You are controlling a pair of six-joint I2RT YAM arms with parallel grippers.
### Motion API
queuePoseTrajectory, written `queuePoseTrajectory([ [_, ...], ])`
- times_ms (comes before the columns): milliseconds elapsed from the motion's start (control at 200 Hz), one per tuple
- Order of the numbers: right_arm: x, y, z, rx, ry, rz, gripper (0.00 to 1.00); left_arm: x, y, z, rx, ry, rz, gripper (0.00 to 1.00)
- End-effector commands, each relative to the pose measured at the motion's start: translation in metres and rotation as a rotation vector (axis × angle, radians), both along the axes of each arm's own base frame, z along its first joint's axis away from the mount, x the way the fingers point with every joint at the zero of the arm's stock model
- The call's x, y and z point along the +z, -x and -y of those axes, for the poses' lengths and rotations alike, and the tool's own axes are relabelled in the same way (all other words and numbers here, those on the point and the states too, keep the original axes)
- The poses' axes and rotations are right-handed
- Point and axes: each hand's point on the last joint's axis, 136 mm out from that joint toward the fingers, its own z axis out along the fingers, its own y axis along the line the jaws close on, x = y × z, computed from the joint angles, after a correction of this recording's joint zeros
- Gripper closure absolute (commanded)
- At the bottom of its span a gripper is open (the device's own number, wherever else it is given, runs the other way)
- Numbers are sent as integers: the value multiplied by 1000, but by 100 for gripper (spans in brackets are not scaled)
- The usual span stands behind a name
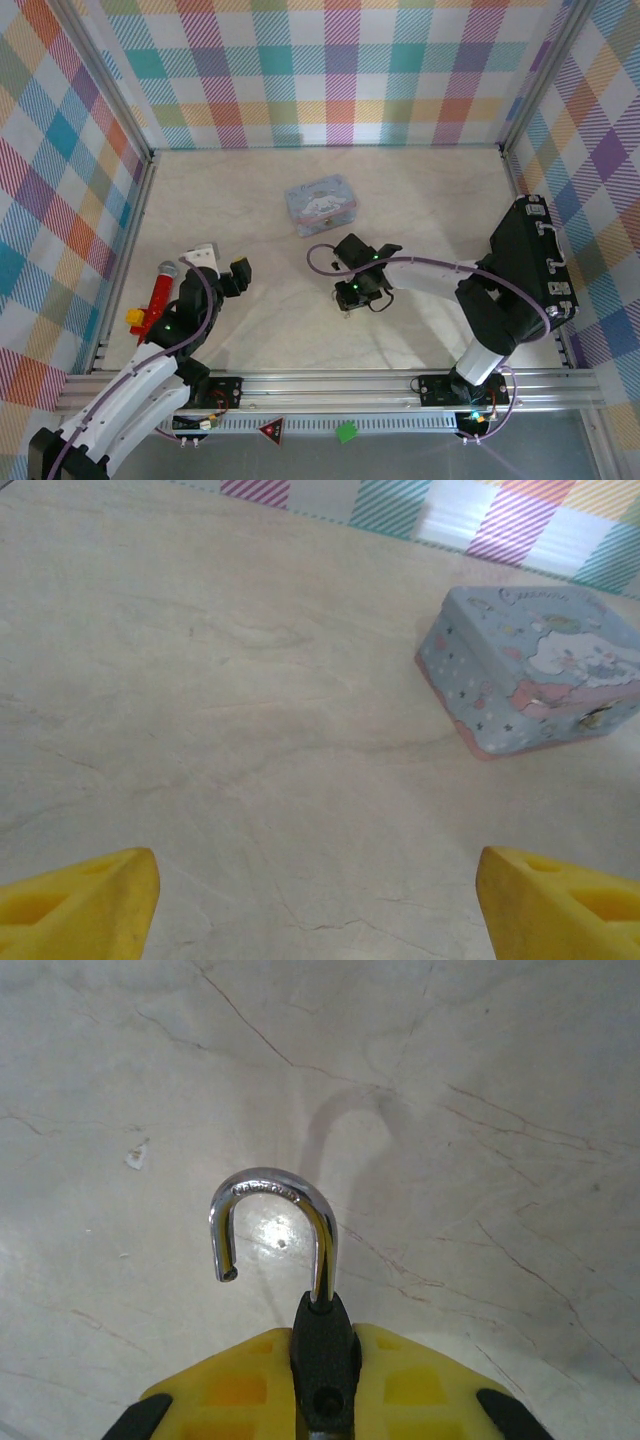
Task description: Unlock a padlock with a key
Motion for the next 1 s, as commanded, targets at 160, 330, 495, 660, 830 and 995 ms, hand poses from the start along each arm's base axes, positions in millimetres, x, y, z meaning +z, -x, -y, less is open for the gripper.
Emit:
queuePoseTrajectory([
  [160,-11,-3,14,0,115,8,67,1,-5,-9,53,-4,8,17],
  [330,0,-4,19,8,117,42,57,1,-8,-9,57,-10,8,16],
  [495,17,-10,28,33,146,111,54,0,-10,-10,65,-13,-1,15],
  [660,50,-22,43,41,182,228,31,10,-13,-18,111,-32,24,8],
  [830,96,-57,73,-16,263,451,7,29,-15,-59,363,-135,52,0],
  [995,142,-101,106,-191,296,708,1,40,-31,-72,470,-253,76,0],
])
